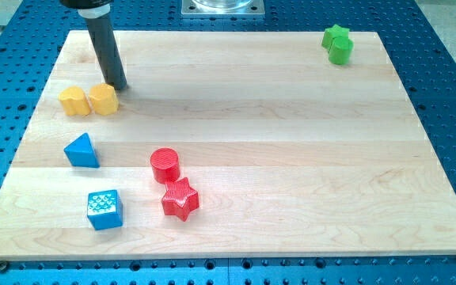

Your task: Move the yellow blocks above the red circle

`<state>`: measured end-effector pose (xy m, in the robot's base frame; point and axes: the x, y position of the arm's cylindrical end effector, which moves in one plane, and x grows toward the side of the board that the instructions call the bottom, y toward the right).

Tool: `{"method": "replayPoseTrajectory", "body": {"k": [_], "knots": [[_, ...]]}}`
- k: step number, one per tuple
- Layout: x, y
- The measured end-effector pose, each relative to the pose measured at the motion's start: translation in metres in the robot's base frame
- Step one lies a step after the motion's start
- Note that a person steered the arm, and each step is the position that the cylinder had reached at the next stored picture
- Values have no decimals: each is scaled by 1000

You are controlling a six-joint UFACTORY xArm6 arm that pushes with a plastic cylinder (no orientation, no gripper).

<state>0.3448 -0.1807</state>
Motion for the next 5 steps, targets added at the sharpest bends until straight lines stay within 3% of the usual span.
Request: {"method": "replayPoseTrajectory", "body": {"k": [1,2,3,4,5], "knots": [[24,0],[-9,-5],[-4,-52],[33,-86],[44,-83]]}}
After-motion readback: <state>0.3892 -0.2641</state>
